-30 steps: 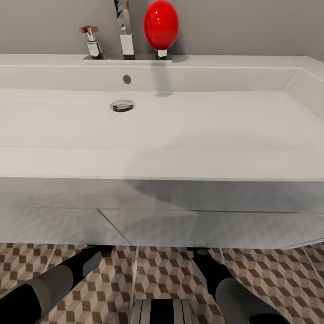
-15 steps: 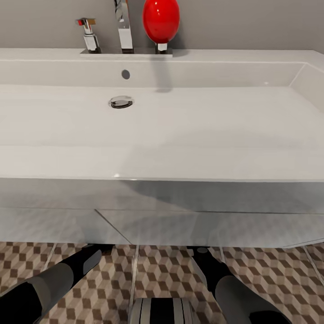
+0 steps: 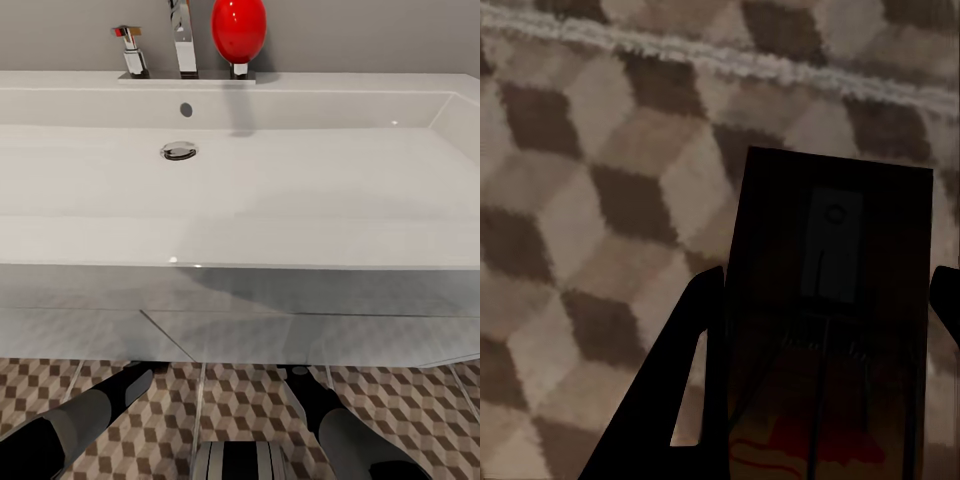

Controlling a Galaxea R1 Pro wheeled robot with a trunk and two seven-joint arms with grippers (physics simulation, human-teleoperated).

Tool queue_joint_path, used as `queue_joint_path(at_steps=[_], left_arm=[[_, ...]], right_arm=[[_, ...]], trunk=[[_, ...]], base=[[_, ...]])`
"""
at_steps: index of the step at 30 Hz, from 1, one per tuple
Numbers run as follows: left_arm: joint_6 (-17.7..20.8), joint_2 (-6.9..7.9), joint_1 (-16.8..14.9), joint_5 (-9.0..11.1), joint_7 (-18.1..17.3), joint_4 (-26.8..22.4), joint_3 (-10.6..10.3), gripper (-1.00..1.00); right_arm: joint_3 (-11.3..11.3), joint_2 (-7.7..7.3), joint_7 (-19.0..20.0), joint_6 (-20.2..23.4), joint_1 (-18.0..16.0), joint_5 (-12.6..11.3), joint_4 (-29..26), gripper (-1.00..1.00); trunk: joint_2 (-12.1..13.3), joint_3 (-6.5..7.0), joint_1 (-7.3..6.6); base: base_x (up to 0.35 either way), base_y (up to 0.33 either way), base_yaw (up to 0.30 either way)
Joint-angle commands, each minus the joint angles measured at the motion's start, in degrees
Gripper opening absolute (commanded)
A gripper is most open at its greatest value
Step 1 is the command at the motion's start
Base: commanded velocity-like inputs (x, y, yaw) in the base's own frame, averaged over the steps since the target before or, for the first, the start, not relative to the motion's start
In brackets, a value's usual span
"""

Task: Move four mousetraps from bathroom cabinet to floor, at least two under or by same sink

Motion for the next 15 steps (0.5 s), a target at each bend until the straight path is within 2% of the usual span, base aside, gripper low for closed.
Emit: queue_joint_path(at_steps=[1,15], left_arm=[[-0.50,0.02,-0.72,0.26,0.52,-0.19,-0.42,-1.00],[-3.70,-0.37,-0.73,0.26,0.57,-0.12,-0.48,-1.00]], right_arm=[[0.18,0.01,-0.32,0.11,-0.61,0.48,-1.12,-1.00],[0.15,0.01,-0.31,-0.11,-0.61,0.48,-1.25,-1.00]], trunk=[[-0.02,-0.01,-0.03],[-0.02,-0.02,-0.03]], base=[[0.000,0.000,0.000],[0.000,0.000,0.000]])
